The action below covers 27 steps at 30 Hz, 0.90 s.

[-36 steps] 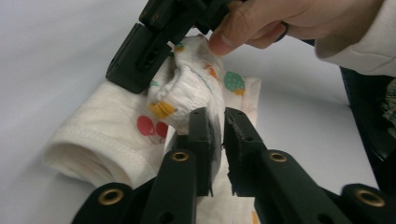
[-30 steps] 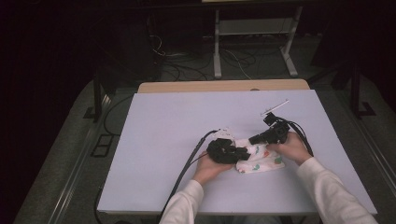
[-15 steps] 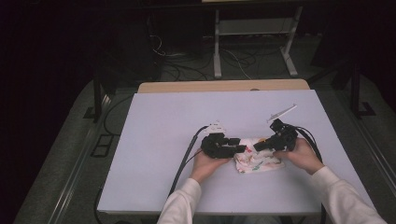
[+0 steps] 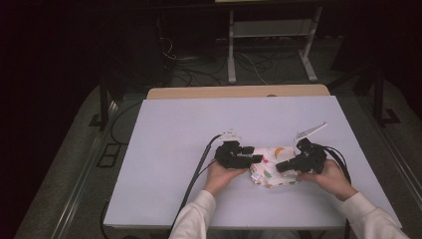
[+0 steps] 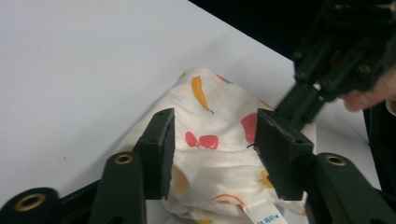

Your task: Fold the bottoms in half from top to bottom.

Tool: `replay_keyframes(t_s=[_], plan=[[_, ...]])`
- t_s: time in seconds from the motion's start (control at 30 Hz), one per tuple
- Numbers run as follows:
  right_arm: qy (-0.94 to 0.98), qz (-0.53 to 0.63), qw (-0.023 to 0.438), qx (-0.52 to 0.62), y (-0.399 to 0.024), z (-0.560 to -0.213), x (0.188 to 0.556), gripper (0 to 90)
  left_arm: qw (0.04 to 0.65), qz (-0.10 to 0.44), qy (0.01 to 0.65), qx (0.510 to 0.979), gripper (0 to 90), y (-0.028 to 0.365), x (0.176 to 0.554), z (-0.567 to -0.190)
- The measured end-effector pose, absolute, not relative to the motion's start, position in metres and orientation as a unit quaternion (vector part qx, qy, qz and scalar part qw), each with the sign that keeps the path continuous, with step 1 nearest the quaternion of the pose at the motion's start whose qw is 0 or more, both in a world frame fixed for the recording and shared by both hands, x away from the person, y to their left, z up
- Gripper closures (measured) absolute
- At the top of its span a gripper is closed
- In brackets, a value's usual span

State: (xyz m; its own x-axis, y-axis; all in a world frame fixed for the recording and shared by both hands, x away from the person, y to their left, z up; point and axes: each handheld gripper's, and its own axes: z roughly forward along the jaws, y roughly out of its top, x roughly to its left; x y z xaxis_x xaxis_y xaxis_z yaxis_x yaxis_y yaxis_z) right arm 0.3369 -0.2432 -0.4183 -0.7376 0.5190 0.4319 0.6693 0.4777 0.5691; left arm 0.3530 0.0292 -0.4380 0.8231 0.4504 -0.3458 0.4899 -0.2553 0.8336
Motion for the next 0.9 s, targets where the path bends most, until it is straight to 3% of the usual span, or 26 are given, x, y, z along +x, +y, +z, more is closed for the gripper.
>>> replay_keyframes(t_s=[0.47, 0.63, 0.9], plan=[[-0.856, -0.352, 0.12, -0.359, -0.246, -0.444, 0.33, 87.8, 0.523, -0.035, 0.342, 0.78, 26.4, 0.031, 0.364, -0.441], [-0.851, -0.369, 0.109, -0.358, -0.249, -0.44, 0.329, 77.4, 0.511, -0.041, 0.345, 0.786, 18.7, 0.032, 0.368, -0.44], [-0.834, -0.403, 0.081, -0.367, -0.263, -0.427, 0.332, 53.1, 0.503, -0.041, 0.336, 0.796, 12.1, 0.027, 0.372, -0.434]])
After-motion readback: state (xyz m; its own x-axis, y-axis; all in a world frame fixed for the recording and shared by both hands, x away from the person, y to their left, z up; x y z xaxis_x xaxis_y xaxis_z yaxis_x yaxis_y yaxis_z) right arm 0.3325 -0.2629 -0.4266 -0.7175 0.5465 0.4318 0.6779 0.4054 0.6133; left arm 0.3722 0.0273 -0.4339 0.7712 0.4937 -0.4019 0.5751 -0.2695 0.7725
